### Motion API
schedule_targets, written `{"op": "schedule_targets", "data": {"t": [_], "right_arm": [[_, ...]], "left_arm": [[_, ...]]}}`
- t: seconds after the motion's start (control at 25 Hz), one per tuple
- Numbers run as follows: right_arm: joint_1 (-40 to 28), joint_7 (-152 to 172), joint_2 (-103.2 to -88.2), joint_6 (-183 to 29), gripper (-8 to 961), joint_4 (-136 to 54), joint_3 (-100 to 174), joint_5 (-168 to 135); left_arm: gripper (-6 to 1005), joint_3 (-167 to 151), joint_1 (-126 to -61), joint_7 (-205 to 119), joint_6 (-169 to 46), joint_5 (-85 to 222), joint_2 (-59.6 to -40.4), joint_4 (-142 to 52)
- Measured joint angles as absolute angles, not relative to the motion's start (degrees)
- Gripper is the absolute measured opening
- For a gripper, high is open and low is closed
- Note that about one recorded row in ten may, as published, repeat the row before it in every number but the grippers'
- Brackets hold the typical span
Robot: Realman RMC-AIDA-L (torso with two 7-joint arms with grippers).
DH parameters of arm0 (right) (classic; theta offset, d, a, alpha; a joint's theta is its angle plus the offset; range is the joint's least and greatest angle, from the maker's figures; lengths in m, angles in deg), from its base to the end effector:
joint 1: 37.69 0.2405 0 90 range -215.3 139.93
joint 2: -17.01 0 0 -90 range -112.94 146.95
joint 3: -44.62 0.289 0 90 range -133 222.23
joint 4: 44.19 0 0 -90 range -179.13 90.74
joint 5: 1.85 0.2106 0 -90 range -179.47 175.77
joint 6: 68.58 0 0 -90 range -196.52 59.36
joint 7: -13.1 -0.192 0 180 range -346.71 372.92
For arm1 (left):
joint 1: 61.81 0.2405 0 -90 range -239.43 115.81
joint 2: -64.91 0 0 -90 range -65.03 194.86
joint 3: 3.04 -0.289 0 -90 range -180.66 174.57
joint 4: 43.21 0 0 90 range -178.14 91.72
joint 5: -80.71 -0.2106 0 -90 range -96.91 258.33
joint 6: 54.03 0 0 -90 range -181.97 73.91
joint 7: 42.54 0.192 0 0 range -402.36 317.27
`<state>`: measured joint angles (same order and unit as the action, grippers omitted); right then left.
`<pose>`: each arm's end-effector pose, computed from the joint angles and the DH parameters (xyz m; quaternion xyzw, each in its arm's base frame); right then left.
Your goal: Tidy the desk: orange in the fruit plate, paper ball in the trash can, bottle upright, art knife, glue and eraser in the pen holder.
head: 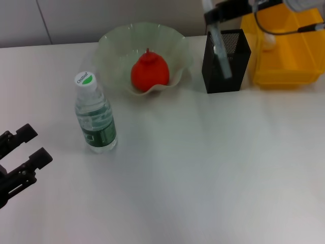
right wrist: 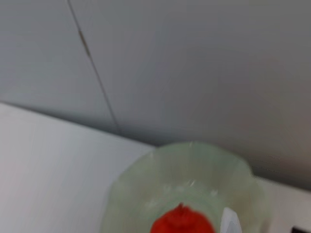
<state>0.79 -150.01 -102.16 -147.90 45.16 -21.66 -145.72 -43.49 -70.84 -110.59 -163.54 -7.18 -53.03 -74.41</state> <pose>0.1352 0.4505 0.0209 -0.8598 0.3942 0.0734 0.3163 -0.3030 0.2411 -0.0008 -0.8343 -0.2255 -0.4674 0.1859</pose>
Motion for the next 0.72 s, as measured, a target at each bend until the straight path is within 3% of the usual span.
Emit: {"op": "schedule_targets", "data": {"t": [0.72], "right_arm": [[-7.3, -134.6, -102.22, -120.2, 140, 40.2, -27.1, -142.3]], "left_arm": [[749, -42.8, -71.4, -110.8, -163.6, -7.2, -53.21, -73.6]]}}
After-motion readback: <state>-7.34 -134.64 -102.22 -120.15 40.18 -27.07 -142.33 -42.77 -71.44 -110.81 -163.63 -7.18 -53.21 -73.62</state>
